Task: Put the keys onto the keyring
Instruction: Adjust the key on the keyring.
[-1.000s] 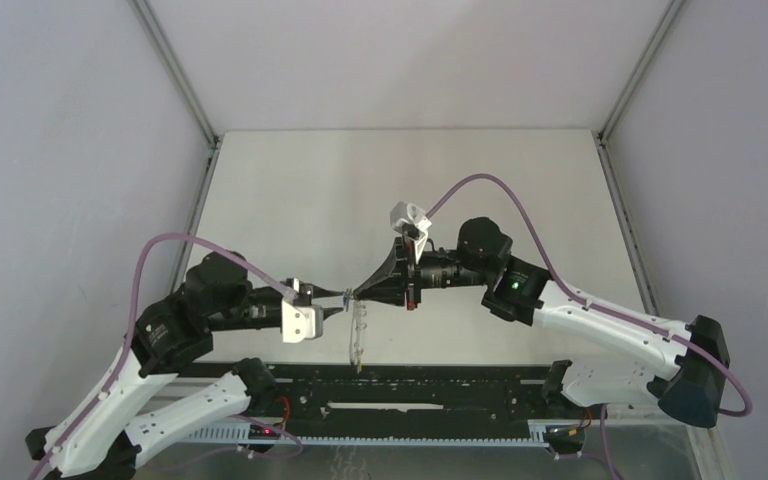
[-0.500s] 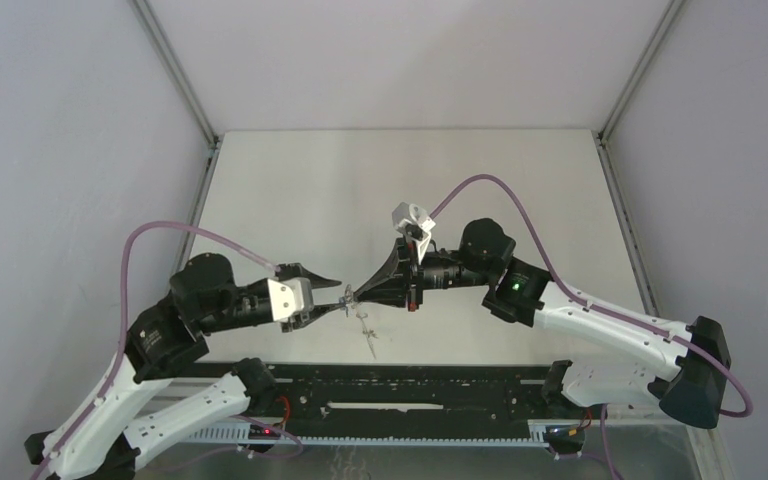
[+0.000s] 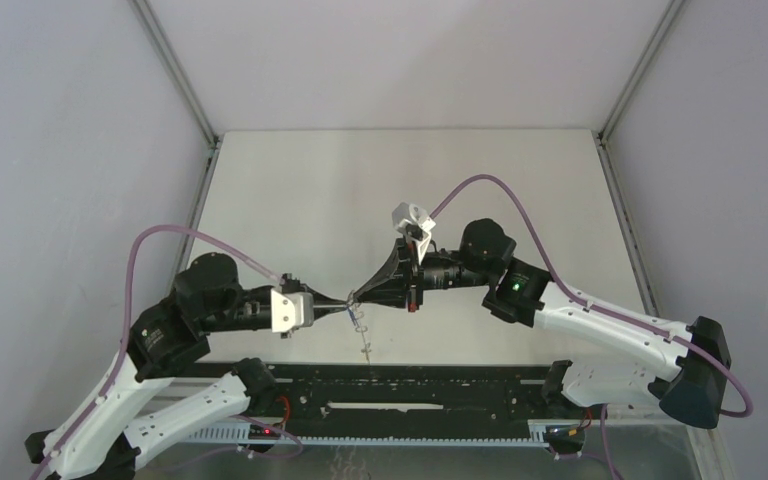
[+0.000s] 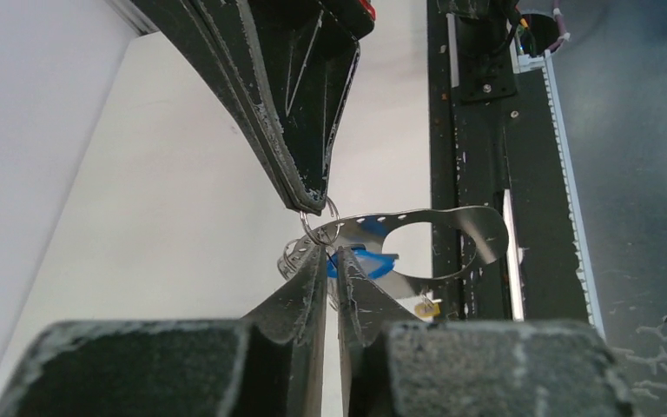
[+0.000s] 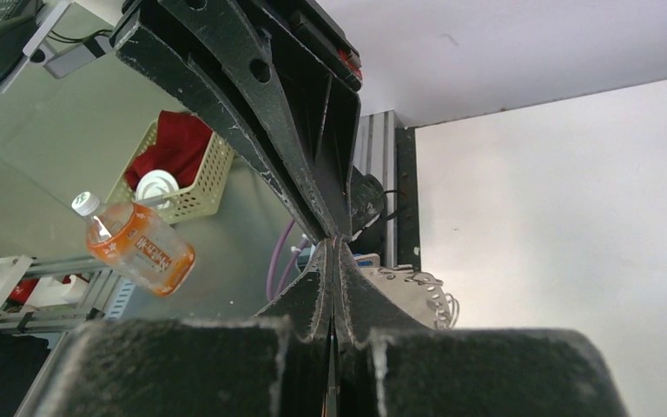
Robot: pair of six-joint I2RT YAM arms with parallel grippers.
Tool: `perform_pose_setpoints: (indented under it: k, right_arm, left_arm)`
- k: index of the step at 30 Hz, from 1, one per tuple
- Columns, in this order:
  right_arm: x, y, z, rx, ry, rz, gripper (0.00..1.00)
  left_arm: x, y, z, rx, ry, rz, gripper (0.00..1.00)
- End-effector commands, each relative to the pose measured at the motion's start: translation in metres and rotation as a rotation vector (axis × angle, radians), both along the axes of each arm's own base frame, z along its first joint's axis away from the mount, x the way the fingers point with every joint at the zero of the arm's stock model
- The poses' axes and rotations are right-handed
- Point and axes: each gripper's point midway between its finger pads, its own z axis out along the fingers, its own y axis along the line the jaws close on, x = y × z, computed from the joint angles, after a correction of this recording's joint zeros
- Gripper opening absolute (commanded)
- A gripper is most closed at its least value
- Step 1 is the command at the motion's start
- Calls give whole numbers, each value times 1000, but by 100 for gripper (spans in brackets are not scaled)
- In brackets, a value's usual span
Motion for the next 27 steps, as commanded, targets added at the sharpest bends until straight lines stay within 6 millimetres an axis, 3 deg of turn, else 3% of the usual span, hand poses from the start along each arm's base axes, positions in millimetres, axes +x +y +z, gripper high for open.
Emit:
perform_pose_setpoints:
  k: [1,7,10,14,17,21,27]
  right_arm:
    - [-1,-8,32,103,-44,-22,0]
    - [-2,-9,30,103,-39,-25,0]
    - [-3,-8,29,99,-40,-17,0]
    - [-5,-7,25,87,-38,-4,0]
    - [-6,-7,24,84,-45,0,0]
    - [-8,-7,27,95,-53,12,0]
    - [-13,-4,25,90,-53,47,0]
  left_arm:
    - [-4,-3,-12,31,-2,-48,11]
    - [-3,-3,-16,40,-5,-48,16]
    - [1,-3,-14,29,30,-11,36]
    - [8,-6,-3,-16,95,64,43]
    - [5,-9,6,-45,149,64,43]
    - [-7,-13,3,-42,207,5,38]
    - [-8,-17,2,-30,227,-14,30]
